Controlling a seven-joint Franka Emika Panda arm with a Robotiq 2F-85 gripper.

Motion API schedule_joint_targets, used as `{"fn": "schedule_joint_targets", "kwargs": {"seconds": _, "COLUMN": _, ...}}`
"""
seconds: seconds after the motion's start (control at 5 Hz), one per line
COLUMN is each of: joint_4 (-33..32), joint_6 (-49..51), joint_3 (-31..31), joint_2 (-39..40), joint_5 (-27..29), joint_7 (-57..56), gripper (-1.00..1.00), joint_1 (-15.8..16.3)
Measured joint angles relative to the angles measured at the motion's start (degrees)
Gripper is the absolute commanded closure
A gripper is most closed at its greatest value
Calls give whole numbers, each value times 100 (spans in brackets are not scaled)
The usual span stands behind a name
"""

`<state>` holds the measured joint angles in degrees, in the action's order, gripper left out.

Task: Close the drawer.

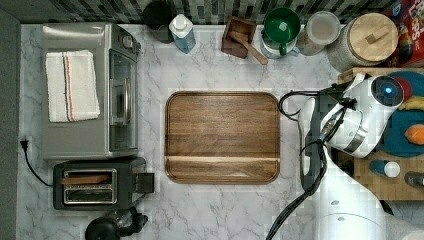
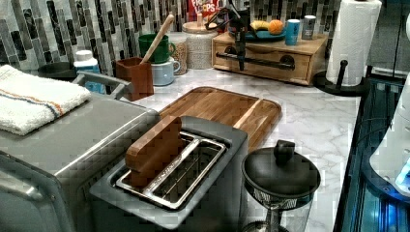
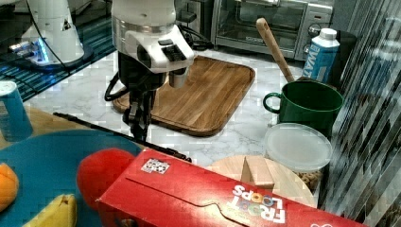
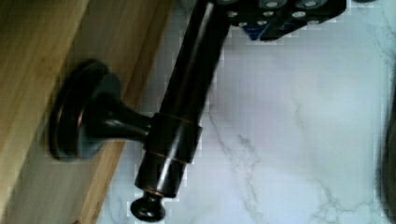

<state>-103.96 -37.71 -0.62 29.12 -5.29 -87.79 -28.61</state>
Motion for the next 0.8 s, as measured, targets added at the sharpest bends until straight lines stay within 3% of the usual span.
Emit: {"fn": "schedule_joint_targets", "kwargs": {"seconds": 0.8, "joint_4": -34, "joint_6": -25, "joint_3": -107, "joint_2": -25, "joint_5": -20, "joint_7": 50, "gripper": 100, "joint_1": 122}}
